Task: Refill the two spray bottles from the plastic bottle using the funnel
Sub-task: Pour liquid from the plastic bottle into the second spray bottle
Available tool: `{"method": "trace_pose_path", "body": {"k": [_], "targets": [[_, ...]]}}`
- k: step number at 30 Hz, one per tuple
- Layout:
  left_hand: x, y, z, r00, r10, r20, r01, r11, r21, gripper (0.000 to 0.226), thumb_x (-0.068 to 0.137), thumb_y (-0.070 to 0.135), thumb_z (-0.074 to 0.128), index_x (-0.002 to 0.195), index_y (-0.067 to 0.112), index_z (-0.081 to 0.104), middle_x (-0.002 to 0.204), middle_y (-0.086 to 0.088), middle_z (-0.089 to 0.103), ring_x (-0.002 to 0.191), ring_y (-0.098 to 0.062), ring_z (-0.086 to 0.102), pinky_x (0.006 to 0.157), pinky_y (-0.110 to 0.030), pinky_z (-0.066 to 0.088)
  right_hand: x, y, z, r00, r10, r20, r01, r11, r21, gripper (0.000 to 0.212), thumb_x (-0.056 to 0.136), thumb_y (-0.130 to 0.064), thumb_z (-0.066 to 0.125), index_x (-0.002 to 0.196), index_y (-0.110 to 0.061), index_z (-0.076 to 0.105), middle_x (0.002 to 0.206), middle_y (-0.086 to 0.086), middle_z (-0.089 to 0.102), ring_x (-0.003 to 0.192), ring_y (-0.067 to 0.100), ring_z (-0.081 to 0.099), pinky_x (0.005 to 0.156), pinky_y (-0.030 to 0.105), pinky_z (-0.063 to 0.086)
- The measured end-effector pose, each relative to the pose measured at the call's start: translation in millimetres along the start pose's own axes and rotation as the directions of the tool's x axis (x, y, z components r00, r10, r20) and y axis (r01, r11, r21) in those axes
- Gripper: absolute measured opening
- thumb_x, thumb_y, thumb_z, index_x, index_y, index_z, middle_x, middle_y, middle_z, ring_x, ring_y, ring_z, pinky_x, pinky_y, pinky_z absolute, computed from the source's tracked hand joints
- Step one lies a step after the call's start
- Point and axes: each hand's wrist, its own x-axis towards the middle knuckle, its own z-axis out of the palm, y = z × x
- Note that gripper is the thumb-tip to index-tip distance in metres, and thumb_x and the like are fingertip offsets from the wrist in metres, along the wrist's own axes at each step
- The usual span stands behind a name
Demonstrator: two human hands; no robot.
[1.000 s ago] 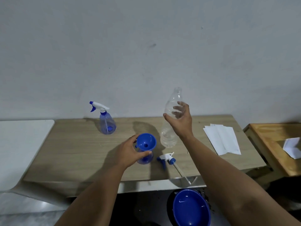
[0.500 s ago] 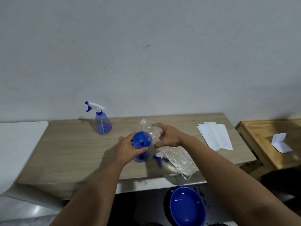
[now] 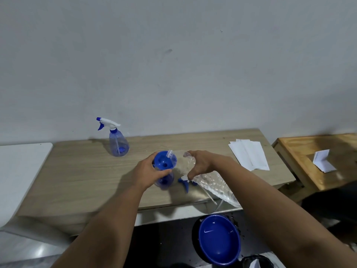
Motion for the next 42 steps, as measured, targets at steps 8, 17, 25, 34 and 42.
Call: {"method": "trace_pose_path", "body": {"k": [8,17,25,34,42], "targets": [[-0.2,-1.3,0.3,1.000,-0.031,0.002,0.031,0.999,0.026,0.071,0.053,0.067,0.083,0.118,0.059,0.054,0.097,0.037,0.066,0.090,0.008,0.064,0.080,-0.026,0.057,-8.8,-9.4,-7.8,0.998,0.051,0.039,-0.048,0.996,-0.077,0.108,0.068,-0.042,0.089,0.160,-0.031,0.033,0.153,0.003,0.053,0.134,0.027,0.053,0.093,0.034,0.047],[-3.1,5.6,-3.5,0.997,-0.072,0.005,0.072,0.997,0.033,0.075,0.051,0.067,0.082,0.118,0.060,0.049,0.090,0.034,0.066,0.085,0.009,0.063,0.071,-0.019,0.051,-11.8,-17.4,-10.8,0.994,0.081,0.066,-0.072,0.989,-0.129,0.112,0.067,-0.046,0.089,0.162,-0.028,0.032,0.162,0.003,0.042,0.141,0.029,0.047,0.084,0.036,0.044],[-3.2,7.8,-5.0,0.997,-0.072,0.022,0.071,0.996,0.047,0.070,0.055,0.059,0.083,0.120,0.048,0.058,0.095,0.024,0.070,0.088,0.001,0.064,0.078,-0.029,0.054,-15.7,-21.1,-10.9,0.994,0.087,0.071,-0.075,0.984,-0.162,0.110,0.068,-0.049,0.088,0.161,-0.027,0.034,0.161,0.001,0.043,0.139,0.028,0.050,0.084,0.037,0.046],[-4.1,7.1,-6.1,0.998,-0.052,0.033,0.051,0.998,0.033,0.061,0.057,0.057,0.083,0.113,0.052,0.059,0.094,0.023,0.071,0.088,0.001,0.064,0.083,-0.034,0.056,-13.9,-23.7,-11.9,0.995,0.072,0.072,-0.056,0.977,-0.208,0.112,0.067,-0.053,0.088,0.162,-0.027,0.034,0.164,0.001,0.039,0.144,0.029,0.045,0.099,0.040,0.046],[-4.6,8.2,-7.0,0.998,-0.046,0.039,0.045,0.999,0.015,0.068,0.058,0.056,0.084,0.120,0.049,0.058,0.097,0.023,0.070,0.090,0.001,0.064,0.081,-0.028,0.054,-14.0,-24.5,-11.6,0.993,0.085,0.077,-0.067,0.974,-0.215,0.112,0.067,-0.053,0.088,0.161,-0.028,0.034,0.164,0.001,0.040,0.146,0.030,0.043,0.111,0.046,0.045]]}}
